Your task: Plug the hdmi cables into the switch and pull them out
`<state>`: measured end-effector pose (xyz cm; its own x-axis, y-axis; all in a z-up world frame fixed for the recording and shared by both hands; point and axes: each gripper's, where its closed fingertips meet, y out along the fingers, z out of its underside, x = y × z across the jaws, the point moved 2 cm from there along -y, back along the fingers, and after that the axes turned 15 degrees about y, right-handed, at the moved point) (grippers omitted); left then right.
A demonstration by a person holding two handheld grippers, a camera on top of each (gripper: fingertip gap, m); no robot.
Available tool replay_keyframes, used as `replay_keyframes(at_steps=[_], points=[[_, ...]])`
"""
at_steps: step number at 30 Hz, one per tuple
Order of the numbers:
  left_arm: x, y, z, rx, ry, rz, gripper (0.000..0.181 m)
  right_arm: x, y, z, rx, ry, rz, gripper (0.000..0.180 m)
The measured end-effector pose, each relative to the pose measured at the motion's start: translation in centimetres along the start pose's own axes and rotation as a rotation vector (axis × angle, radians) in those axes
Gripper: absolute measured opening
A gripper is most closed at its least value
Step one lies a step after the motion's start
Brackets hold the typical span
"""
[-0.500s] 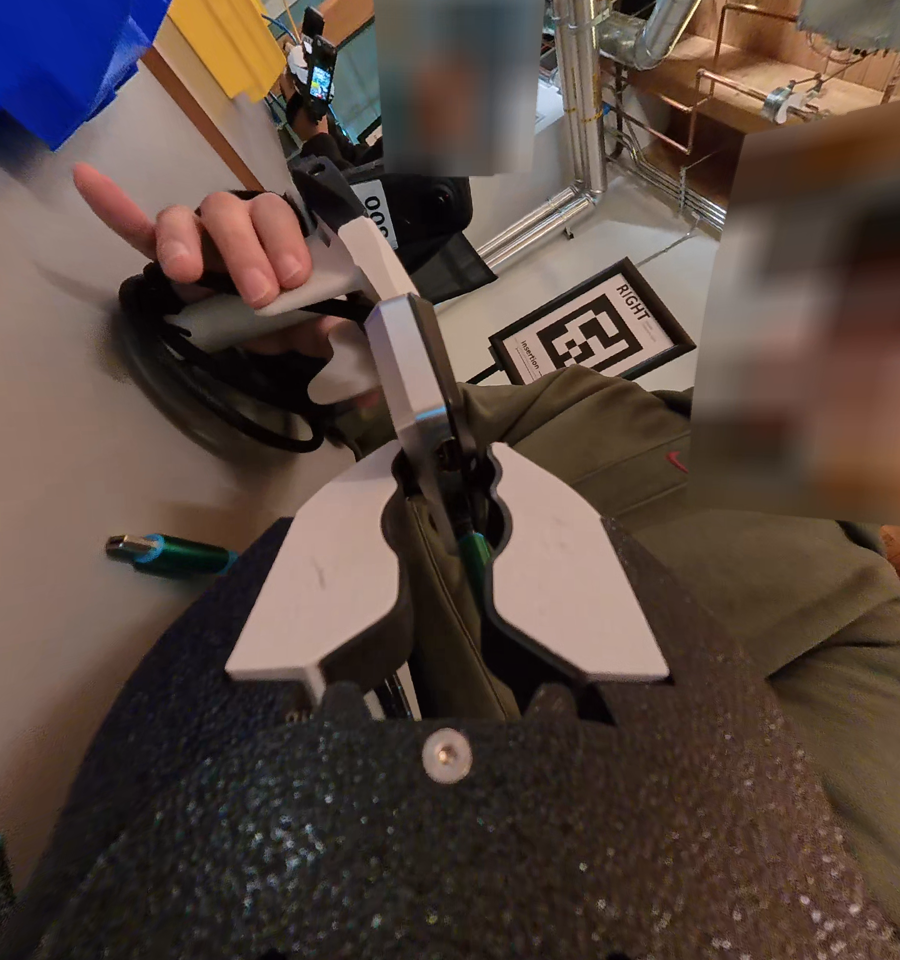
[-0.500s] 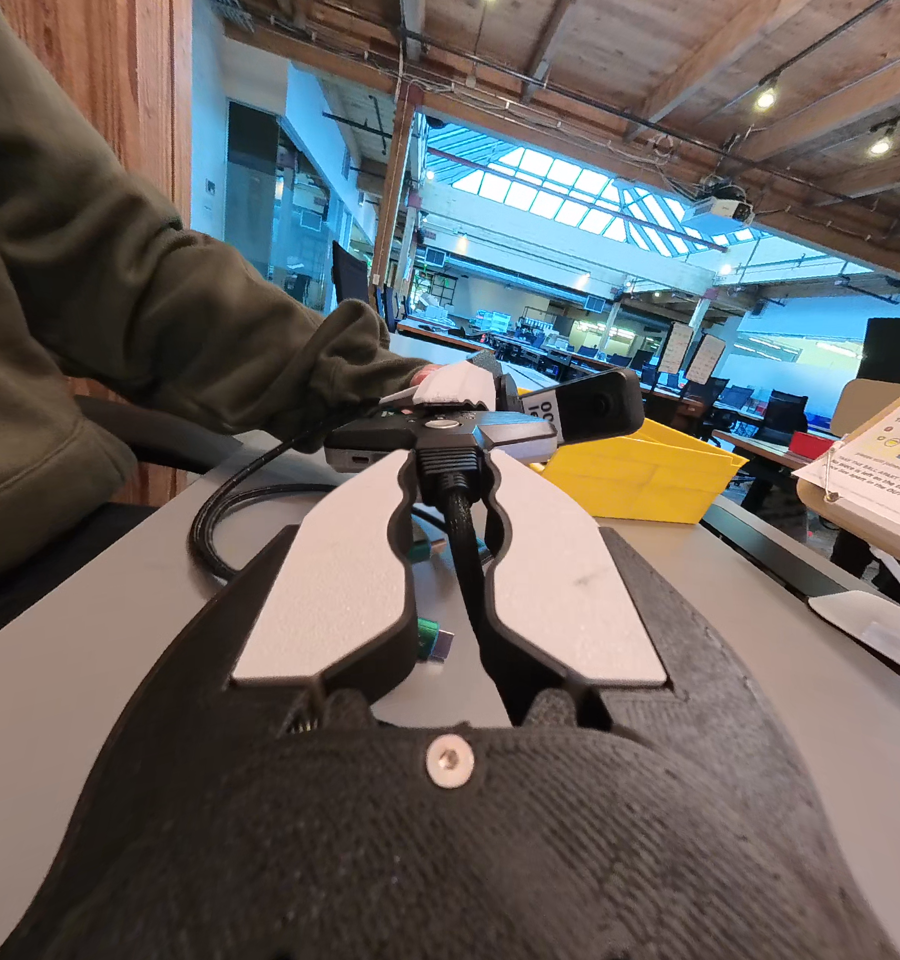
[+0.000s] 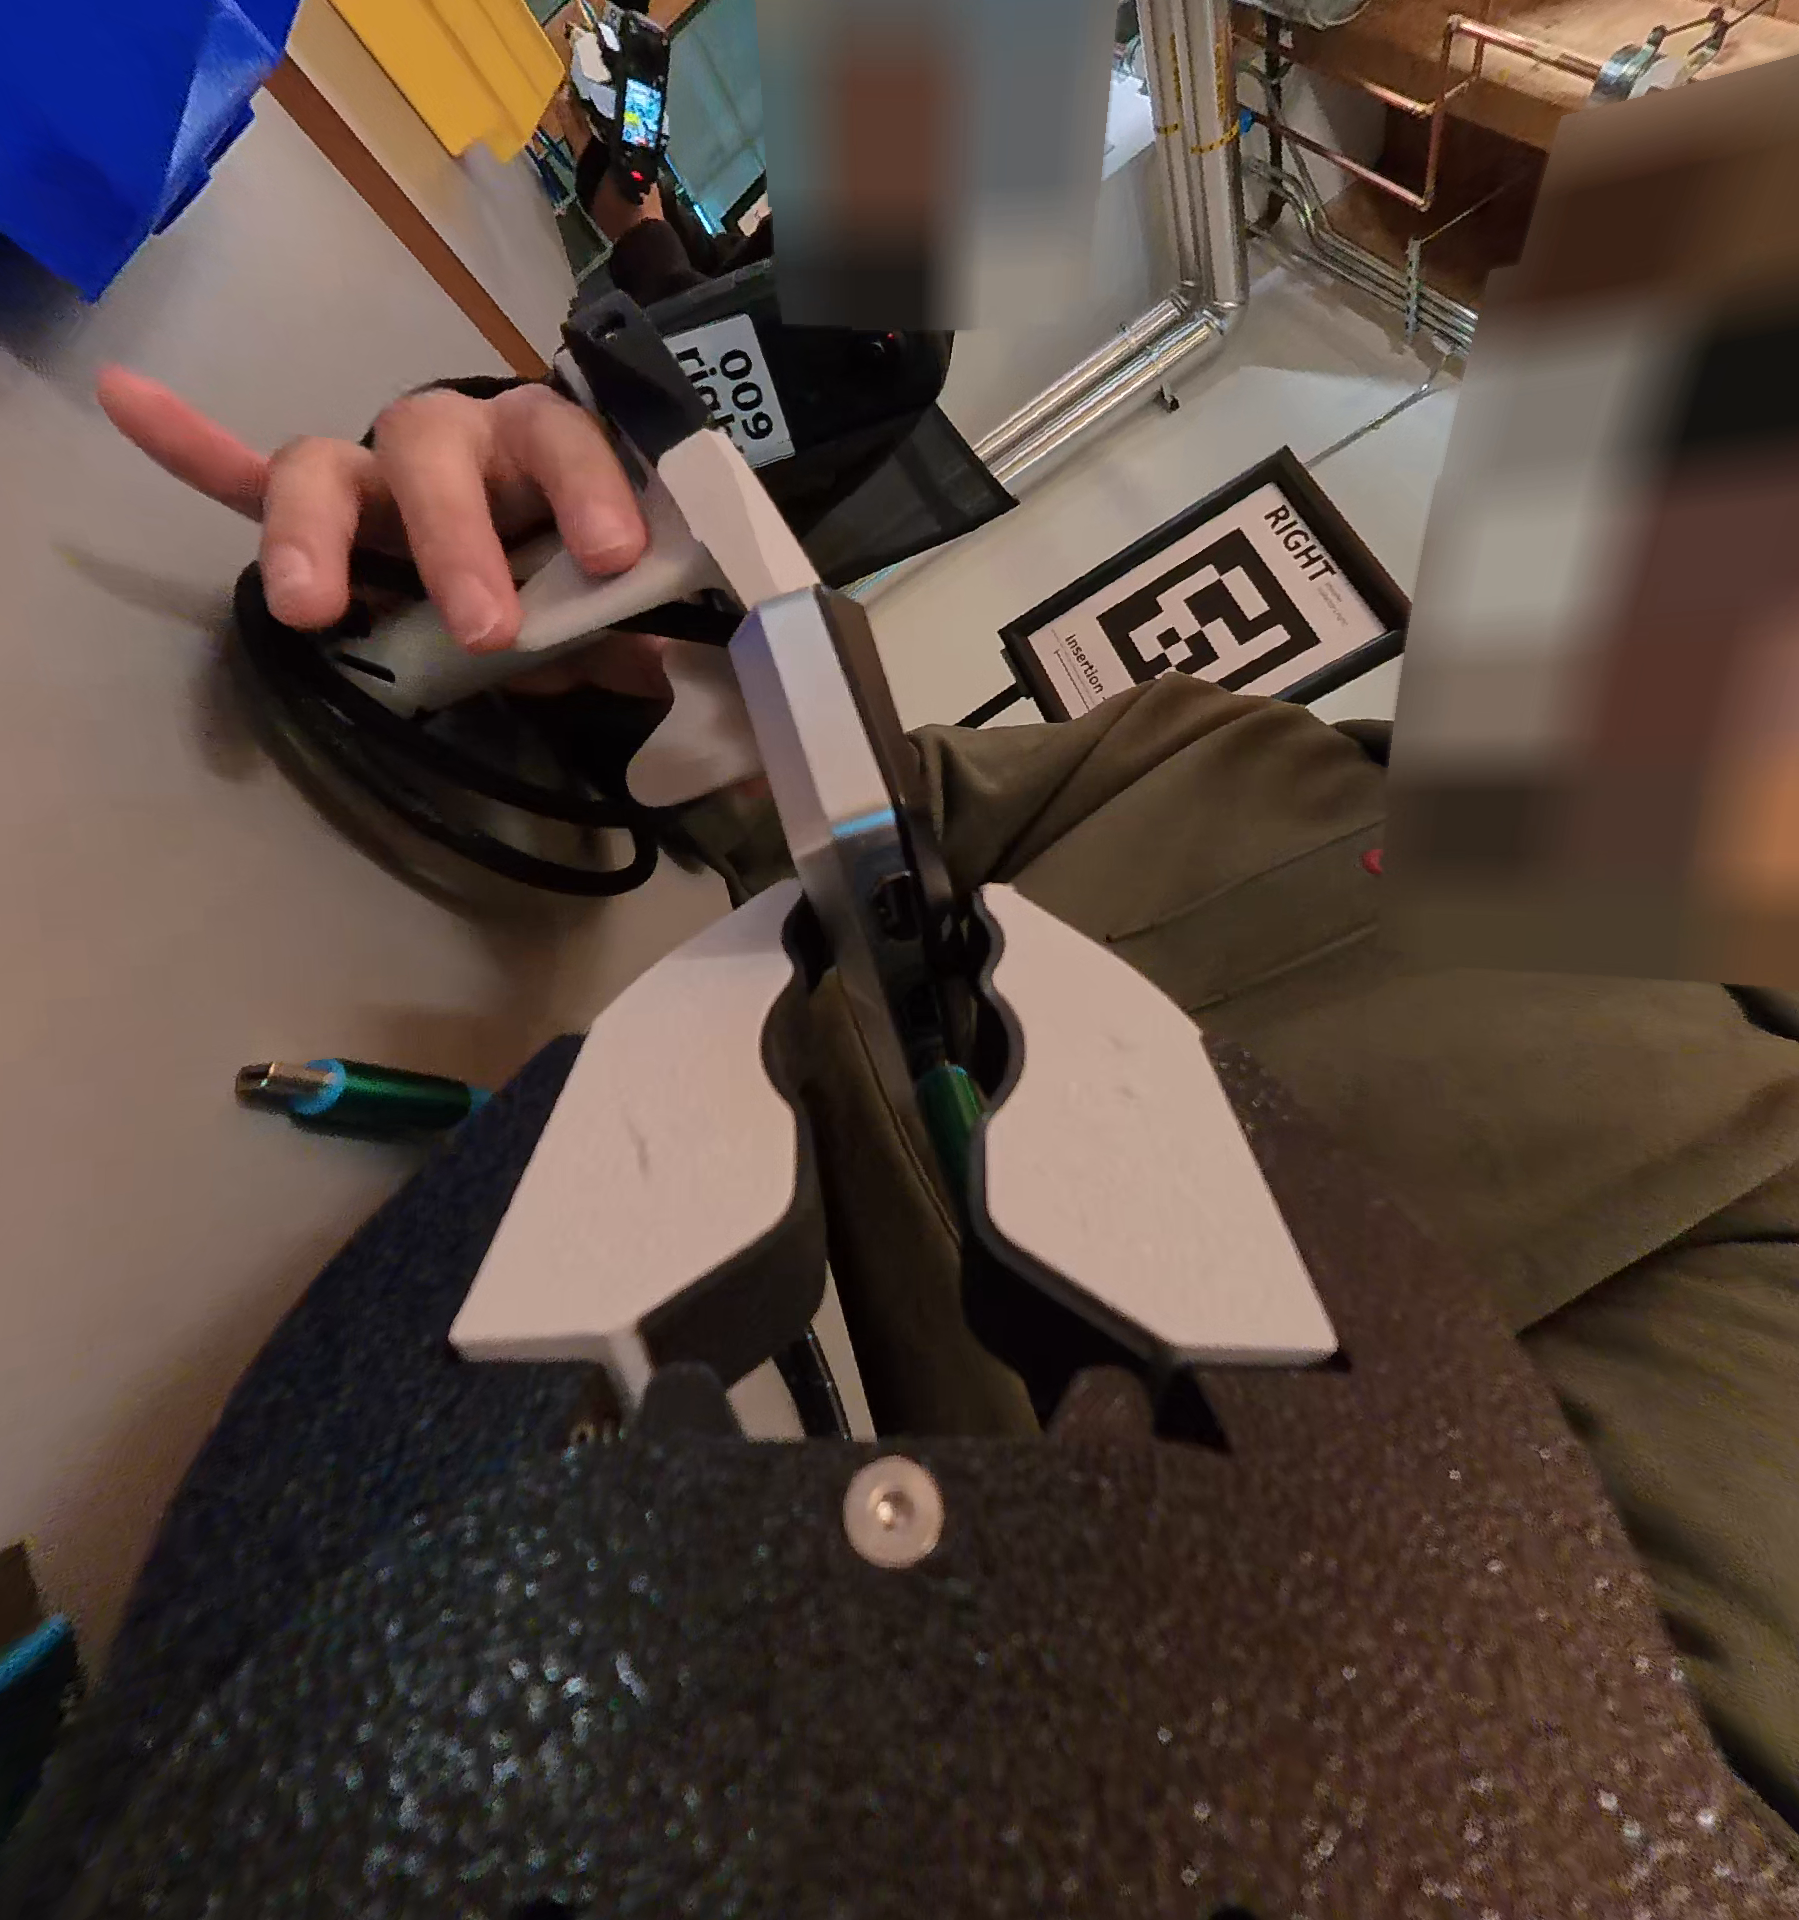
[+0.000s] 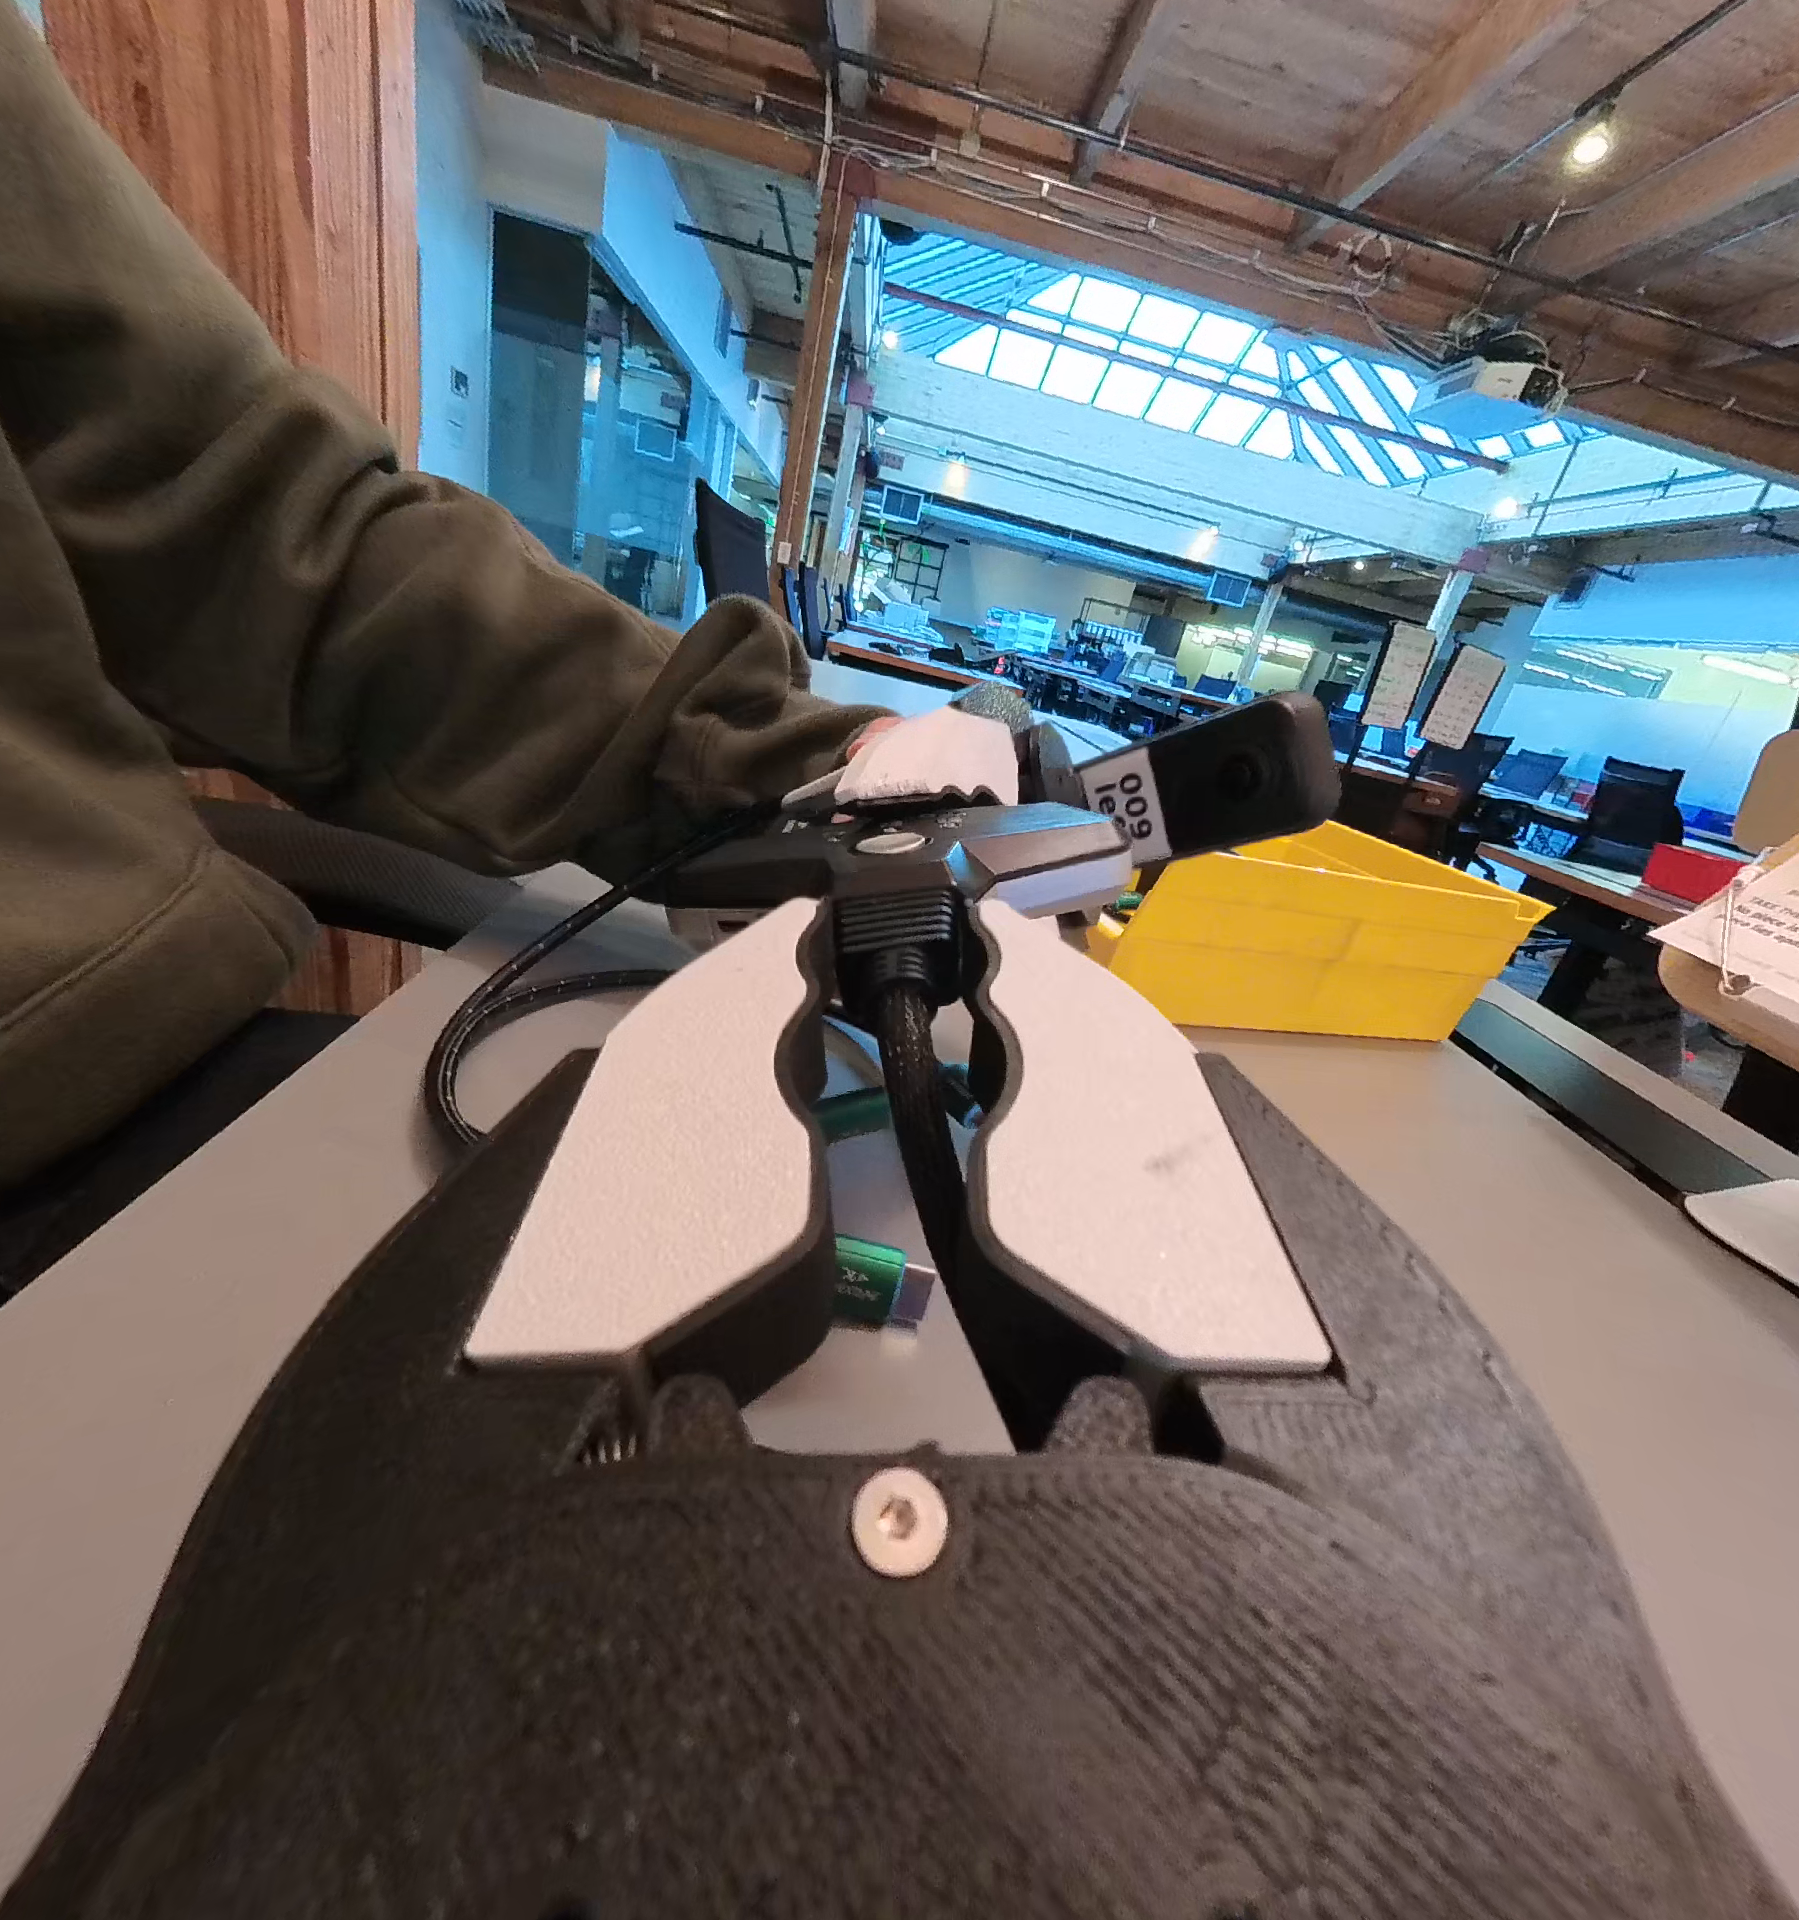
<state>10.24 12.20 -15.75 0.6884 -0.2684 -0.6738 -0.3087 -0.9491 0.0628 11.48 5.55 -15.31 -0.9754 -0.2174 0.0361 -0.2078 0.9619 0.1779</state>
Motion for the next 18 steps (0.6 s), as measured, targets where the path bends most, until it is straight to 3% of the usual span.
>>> replay_keyframes(at_steps=[18], points=[[-0.22, 0.02, 0.04, -0.020, -0.001, 0.026, 0.026, 0.08, 0.14, 0.25, 0.020, -0.015, -0.004, 0.022]])
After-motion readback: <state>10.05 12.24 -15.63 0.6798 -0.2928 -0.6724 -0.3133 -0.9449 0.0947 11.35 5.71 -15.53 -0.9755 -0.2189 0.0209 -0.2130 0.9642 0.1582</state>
